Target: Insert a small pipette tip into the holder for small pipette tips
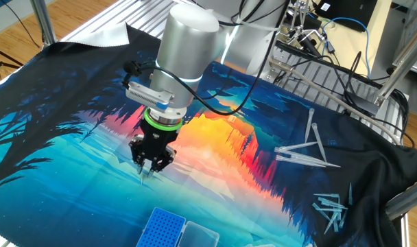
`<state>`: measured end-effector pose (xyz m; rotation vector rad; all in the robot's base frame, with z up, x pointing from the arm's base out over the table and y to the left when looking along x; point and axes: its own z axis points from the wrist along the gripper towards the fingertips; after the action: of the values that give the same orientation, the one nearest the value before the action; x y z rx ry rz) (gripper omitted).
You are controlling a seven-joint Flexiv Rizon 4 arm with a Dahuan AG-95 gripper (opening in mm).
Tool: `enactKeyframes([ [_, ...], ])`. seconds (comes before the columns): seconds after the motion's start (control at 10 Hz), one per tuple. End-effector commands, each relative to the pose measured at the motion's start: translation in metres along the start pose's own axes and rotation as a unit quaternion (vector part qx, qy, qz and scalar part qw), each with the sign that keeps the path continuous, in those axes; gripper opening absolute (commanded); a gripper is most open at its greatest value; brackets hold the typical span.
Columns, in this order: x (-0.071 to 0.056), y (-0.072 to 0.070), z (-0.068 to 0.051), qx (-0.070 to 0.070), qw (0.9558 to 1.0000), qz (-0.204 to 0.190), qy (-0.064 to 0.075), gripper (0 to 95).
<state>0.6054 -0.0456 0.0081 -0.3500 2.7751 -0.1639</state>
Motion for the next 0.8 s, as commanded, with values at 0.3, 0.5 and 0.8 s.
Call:
enactKeyframes([
  [0.3, -0.0032, 0.0026, 0.0069, -0.008, 1.0, 0.001, -0.003, 19.0],
  [0.5, -0.0045, -0.0003, 0.0047, -0.008, 1.0, 0.001, -0.003, 19.0],
  [0.8, -0.005, -0.0001, 0.0065, -0.011, 0.9999, 0.002, -0.002, 0.0],
])
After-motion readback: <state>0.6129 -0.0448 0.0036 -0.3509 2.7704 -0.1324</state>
